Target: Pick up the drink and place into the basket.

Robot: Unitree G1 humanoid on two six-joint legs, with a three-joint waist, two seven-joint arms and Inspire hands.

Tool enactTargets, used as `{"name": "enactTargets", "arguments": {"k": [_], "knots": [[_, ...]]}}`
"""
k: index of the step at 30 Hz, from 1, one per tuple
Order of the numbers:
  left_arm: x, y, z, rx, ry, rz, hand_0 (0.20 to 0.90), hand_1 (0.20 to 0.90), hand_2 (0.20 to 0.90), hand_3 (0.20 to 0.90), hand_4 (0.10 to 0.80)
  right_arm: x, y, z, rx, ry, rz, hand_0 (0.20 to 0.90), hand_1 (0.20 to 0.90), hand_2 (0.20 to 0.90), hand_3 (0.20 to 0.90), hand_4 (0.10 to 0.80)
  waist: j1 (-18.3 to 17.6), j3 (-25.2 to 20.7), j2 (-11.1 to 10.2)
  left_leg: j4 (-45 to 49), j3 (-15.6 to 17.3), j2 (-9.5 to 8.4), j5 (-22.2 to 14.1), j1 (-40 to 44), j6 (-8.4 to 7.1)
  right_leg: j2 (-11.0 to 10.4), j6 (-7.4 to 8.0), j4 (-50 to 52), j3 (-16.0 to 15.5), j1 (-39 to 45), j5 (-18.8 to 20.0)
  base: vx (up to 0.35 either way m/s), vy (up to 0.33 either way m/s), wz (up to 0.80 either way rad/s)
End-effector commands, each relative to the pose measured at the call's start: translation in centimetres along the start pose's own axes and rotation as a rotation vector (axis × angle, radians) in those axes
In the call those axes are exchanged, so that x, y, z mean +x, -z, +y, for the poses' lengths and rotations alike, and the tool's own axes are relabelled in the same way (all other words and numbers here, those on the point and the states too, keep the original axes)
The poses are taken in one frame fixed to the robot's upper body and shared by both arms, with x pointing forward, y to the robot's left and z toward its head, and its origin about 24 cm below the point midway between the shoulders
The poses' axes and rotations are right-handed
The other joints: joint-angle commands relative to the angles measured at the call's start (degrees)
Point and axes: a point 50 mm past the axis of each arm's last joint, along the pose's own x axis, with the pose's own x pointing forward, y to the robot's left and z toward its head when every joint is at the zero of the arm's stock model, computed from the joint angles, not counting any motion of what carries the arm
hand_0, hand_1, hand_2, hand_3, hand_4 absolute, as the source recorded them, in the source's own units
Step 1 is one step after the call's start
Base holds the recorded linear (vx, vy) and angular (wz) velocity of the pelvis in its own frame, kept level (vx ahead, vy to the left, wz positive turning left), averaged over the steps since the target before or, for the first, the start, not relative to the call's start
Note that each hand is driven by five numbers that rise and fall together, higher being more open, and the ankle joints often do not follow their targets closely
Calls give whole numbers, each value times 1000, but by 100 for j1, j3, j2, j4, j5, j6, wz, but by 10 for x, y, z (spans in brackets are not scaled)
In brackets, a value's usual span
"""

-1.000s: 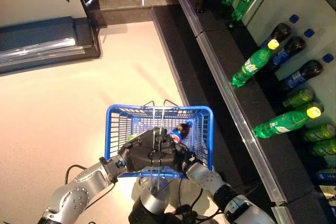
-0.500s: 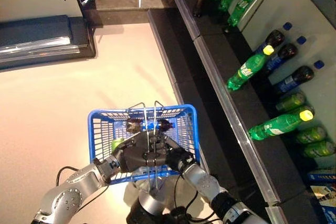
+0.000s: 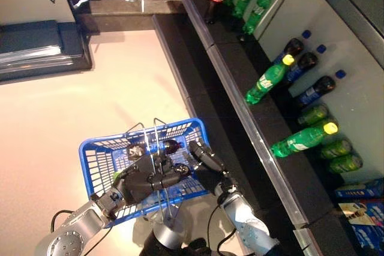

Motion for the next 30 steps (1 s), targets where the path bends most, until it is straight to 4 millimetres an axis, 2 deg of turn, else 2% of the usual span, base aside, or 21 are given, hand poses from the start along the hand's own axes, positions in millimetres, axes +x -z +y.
{"name": "enactTargets", "arguments": {"k": [1, 5, 9, 11, 14, 16, 18, 19, 23, 28, 30], "knots": [[9, -39, -102, -36, 740, -407, 300, 300, 300, 200, 100, -4, -6, 44, -75, -285, -17, 900, 900, 900, 900, 800, -315, -949, 165, -111, 223, 18, 302, -63, 168, 78, 299, -404, 264, 401, 618, -26, -43, -15], [9, -35, -92, -65, 684, -422, 300, 300, 300, 200, 100, -15, -5, 55, -91, -425, 19, 900, 900, 900, 900, 800, -400, -989, 140, -166, 289, 37, 291, 21, 143, 99, 307, -432, 302, 421, 602, -18, -19, -8], [13, -24, -77, -62, 558, -429, 300, 300, 300, 200, 100, -23, -5, 69, -75, -575, 20, 900, 900, 900, 900, 800, -502, -1103, 148, -253, 334, 66, 300, 160, 125, 120, 284, -459, 337, 454, 582, -13, -15, -10], [13, -22, -72, -66, 525, -434, 300, 300, 300, 200, 100, -25, -5, 70, -76, -592, 19, 900, 900, 900, 900, 800, -533, -1142, 155, -281, 357, 76, 295, 206, 125, 123, 280, -473, 358, 467, 579, -20, -5, -8], [12, -14, -56, -114, 391, -459, 300, 300, 300, 200, 100, -31, -1, 62, -102, -566, 33, 900, 900, 900, 900, 800, -683, -1299, 182, -409, 464, 122, 273, 365, 104, 118, 292, -548, 444, 483, 586, -49, 0, -9], [11, -9, -48, -176, 338, -470, 300, 300, 300, 200, 100, -34, 2, 53, -111, -530, 56, 900, 900, 900, 900, 800, -767, -1365, 194, -467, 523, 133, 271, 423, 101, 113, 297, -579, 495, 470, 596, -67, 7, -20], [7, 4, -27, -219, 191, -479, 300, 300, 300, 200, 100, -38, 3, 25, -141, -416, 103, 900, 900, 900, 900, 800, -964, -1465, 234, -622, 678, 178, 271, 572, 95, 90, 309, -665, 635, 452, 618, -110, 13, -15], [7, 5, -25, -219, 183, -478, 300, 300, 300, 200, 100, -38, 3, 23, -143, -411, 105, 900, 900, 900, 900, 800, -985, -1482, 231, -638, 681, 174, 290, 558, 99, 85, 311, -683, 636, 435, 636, -111, 19, -14], [-11, 31, 24, -286, -128, -519, 300, 300, 300, 200, 100, -55, -3, -25, -207, -275, 184, 900, 900, 900, 900, 800, -1453, -1609, 329, -867, 1025, 239, 348, 646, 112, 61, 324, -816, 983, 254, 708, -183, 33, -32], [-32, 54, 62, -300, -369, -564, 300, 300, 300, 200, 100, -65, -10, -61, -278, -165, 223, 900, 900, 900, 900, 800, -1876, -1696, 427, -1095, 1409, 315, 419, 683, 119, 10, 361, -1019, 1293, 67, 852, -154, 16, -39], [-34, 57, 68, -301, -425, -572, 300, 300, 300, 200, 100, -66, -12, -68, -301, -134, 235, 900, 900, 900, 900, 800, -1966, -1711, 455, -1136, 1499, 330, 433, 681, 119, -2, 368, -1059, 1368, 11, 889, -137, 6, -36]]}}
